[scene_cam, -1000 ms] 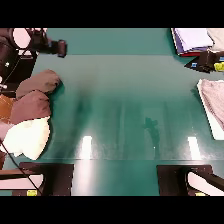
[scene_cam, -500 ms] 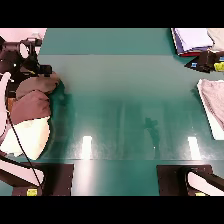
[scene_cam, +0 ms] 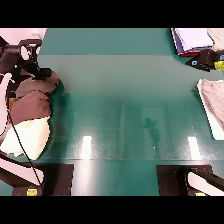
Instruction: Fold the shirts.
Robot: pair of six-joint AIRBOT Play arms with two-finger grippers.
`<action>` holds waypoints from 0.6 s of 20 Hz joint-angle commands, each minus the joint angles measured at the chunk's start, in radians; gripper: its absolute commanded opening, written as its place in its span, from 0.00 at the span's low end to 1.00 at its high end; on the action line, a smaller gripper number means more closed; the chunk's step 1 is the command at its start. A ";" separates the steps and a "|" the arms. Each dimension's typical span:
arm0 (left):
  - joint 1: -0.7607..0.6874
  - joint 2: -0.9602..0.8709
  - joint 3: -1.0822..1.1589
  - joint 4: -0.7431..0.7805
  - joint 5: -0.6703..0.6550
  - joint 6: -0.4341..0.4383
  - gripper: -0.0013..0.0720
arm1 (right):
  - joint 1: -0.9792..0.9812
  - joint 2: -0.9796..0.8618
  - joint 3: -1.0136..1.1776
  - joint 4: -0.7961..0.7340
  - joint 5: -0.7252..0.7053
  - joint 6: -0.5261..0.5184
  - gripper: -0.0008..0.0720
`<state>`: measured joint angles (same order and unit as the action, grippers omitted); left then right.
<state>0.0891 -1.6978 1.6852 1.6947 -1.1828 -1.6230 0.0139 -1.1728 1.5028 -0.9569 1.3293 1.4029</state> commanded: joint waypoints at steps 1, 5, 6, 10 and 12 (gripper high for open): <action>-0.026 0.100 0.048 -0.015 0.029 0.026 0.05 | 0.002 0.001 0.044 0.023 -0.002 0.000 0.03; -0.127 0.318 0.229 -0.032 0.001 0.150 0.05 | 0.001 0.001 0.217 0.022 -0.032 0.000 0.03; -0.163 0.369 0.270 -0.042 -0.014 0.167 0.05 | 0.001 0.001 0.254 0.021 -0.048 0.000 0.03; -0.338 0.499 0.336 -0.061 -0.064 0.206 0.05 | 0.001 0.001 0.352 0.019 -0.073 0.000 0.03; -0.453 0.504 0.331 -0.061 -0.109 0.217 0.04 | 0.001 0.001 0.368 0.019 -0.071 0.000 0.03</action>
<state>-0.2356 -1.2430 1.9923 1.6394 -1.2427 -1.4391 0.0143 -1.1721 1.8236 -0.9360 1.2697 1.4029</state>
